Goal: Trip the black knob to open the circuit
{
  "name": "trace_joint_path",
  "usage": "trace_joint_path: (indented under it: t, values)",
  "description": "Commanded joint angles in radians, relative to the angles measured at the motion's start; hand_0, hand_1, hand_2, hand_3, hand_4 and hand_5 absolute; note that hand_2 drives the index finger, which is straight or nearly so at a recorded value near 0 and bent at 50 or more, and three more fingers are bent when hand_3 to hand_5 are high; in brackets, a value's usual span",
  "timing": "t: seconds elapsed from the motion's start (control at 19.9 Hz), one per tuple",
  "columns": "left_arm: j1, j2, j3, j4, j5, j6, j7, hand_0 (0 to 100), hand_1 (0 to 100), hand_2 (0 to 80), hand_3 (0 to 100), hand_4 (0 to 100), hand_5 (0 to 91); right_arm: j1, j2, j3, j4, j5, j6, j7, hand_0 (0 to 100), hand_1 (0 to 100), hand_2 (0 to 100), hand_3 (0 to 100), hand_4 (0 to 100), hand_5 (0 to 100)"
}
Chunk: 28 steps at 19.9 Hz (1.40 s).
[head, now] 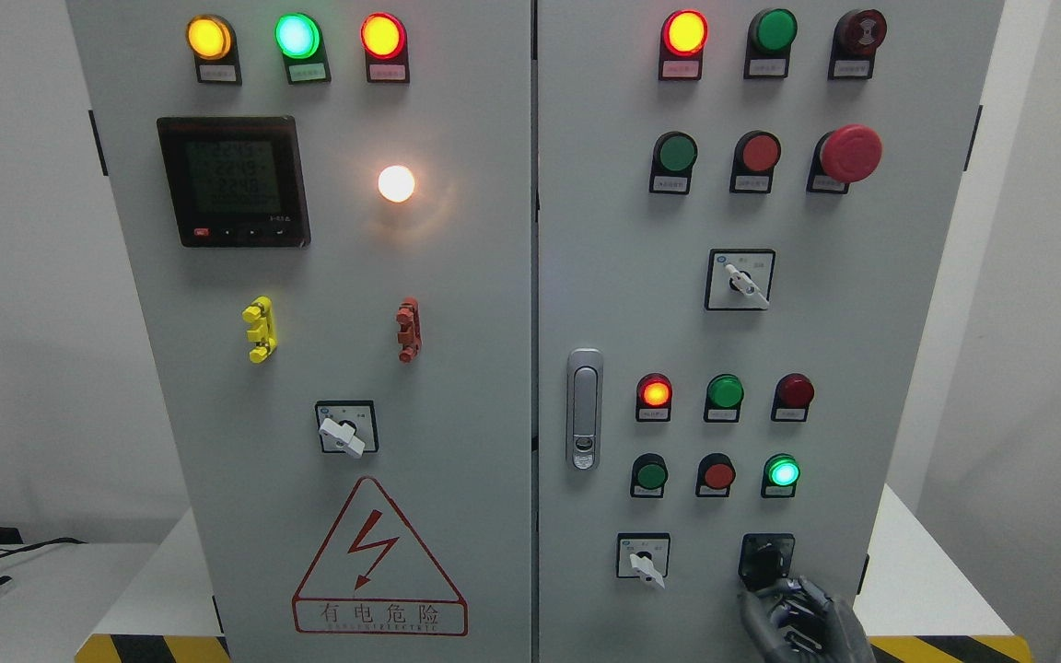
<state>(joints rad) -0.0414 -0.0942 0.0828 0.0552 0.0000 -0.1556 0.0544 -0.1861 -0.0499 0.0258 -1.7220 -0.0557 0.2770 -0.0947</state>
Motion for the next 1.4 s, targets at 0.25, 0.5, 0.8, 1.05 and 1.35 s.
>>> trace_joint_path:
  t: [0.25, 0.5, 0.8, 1.05, 1.35]
  values:
    - [0.000, 0.001, 0.000, 0.000, -0.031, -0.001, 0.001, 12, 39, 0.0, 0, 0, 0.0, 0.004, -0.002, -0.003, 0.002, 0.002, 0.002, 0.000, 48, 79, 51, 85, 76, 78]
    - [0.000, 0.001, 0.000, 0.000, -0.031, -0.001, 0.001, 12, 39, 0.0, 0, 0, 0.0, 0.005, -0.002, -0.003, 0.005, 0.002, 0.001, 0.001, 48, 79, 51, 85, 76, 78]
    - [0.000, 0.001, 0.000, 0.000, -0.031, -0.001, 0.001, 12, 39, 0.0, 0, 0, 0.0, 0.005, -0.004, -0.015, 0.009, 0.004, -0.002, 0.004, 48, 79, 51, 85, 76, 78]
    - [0.000, -0.001, 0.000, 0.000, -0.031, -0.001, 0.001, 12, 39, 0.0, 0, 0, 0.0, 0.010, -0.005, -0.024, 0.013, 0.004, -0.004, 0.006, 48, 79, 51, 85, 76, 78]
    - [0.000, 0.001, 0.000, 0.000, -0.031, -0.001, 0.001, 12, 39, 0.0, 0, 0, 0.0, 0.010, -0.005, -0.037, 0.016, 0.004, -0.004, 0.006, 48, 79, 51, 85, 76, 78]
